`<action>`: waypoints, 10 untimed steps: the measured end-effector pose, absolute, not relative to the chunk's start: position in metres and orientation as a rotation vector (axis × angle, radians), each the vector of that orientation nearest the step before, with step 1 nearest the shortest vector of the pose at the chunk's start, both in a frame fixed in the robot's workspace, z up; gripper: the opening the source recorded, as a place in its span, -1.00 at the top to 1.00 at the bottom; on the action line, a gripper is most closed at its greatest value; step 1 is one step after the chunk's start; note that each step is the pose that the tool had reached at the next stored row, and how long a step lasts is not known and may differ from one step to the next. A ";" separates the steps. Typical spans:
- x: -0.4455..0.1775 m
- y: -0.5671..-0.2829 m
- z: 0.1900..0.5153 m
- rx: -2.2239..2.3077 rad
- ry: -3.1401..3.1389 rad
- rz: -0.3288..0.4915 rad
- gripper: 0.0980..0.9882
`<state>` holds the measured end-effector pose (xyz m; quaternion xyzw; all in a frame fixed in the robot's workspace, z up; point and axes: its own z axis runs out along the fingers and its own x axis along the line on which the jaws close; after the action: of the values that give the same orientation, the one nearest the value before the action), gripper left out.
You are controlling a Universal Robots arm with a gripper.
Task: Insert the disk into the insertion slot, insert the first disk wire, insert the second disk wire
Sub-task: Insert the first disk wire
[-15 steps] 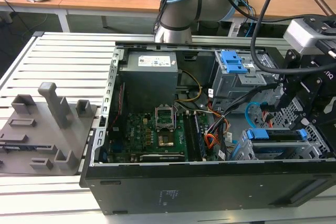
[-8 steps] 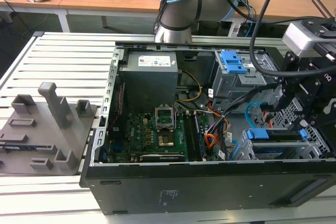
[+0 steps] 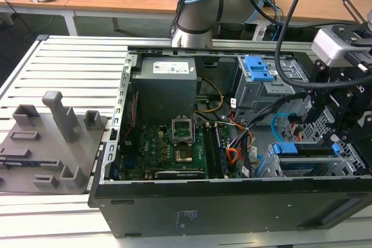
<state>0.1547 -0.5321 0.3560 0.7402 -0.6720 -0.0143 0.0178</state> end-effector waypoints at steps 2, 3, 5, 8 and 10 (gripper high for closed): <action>0.155 -0.532 0.355 2.299 -2.088 -0.044 0.00; 0.155 -0.532 0.354 2.299 -2.088 -0.044 0.00; 0.155 -0.532 0.352 2.299 -2.088 -0.044 0.00; 0.155 -0.532 0.351 2.299 -2.088 -0.045 0.00; 0.155 -0.532 0.349 2.299 -2.088 -0.044 0.00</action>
<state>0.1547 -0.5321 0.3494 0.7402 -0.6720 -0.0143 0.0177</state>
